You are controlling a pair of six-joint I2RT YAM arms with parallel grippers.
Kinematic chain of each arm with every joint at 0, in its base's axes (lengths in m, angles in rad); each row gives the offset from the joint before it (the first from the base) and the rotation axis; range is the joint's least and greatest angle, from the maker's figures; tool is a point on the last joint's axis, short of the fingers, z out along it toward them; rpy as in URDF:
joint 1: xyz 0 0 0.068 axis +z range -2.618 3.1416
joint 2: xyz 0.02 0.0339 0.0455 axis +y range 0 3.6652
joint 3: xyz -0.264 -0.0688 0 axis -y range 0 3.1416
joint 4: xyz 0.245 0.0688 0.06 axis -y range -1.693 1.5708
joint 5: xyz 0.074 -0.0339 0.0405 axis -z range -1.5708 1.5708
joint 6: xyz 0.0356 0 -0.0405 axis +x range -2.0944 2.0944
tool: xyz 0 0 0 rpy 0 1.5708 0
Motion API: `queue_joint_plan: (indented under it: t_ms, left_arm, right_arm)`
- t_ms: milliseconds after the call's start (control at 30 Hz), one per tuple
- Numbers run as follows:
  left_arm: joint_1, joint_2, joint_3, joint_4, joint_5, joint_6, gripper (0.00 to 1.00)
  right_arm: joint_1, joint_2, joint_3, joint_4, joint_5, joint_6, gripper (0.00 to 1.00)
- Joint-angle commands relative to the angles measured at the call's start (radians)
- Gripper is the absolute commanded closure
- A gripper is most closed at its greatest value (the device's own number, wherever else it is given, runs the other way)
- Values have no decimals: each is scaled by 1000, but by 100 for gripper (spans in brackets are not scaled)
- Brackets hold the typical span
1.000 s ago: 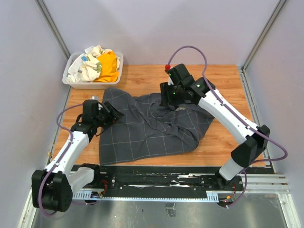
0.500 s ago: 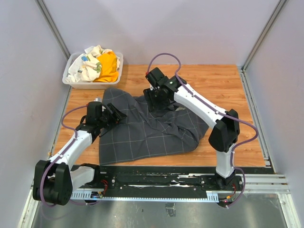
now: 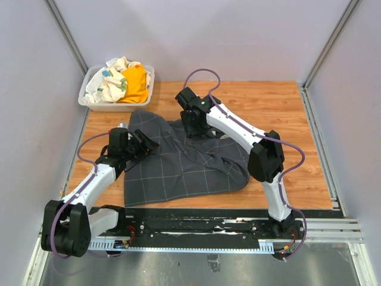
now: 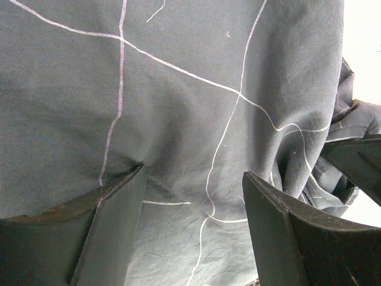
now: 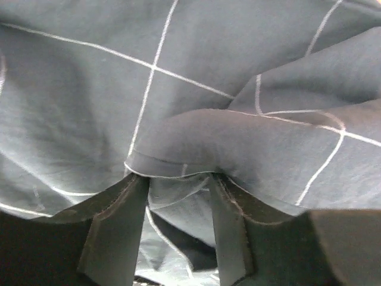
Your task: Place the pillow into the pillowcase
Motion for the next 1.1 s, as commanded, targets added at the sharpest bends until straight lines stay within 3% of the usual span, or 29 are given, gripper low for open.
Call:
queue_joint_plan:
  t_ms: [0,100,133,567,833,1067]
  left_arm:
    - [-8,8,-23,5,-2,5,29]
    - [-8,7,-24,7,-4,6,31]
    - [-8,6,-24,6,-4,6,31]
    - [-6,9,-34,-5,-20,12,31]
    - [-6,17,-24,-11,-17,17,31]
    - [-6,12,-20,-35,-32,30,32]
  right_arm:
    - [-30,-7,3,6,98,59,59]
    - [-49,-24,-28,29,112,70,97]
    - [-60,-32,-39,30,112,75,99]
    - [-341,-243,-220,84,201,67,99]
    - [-508,-199,-110,94,252,37,99]
    - [-611,-66,112,32,268,50,99]
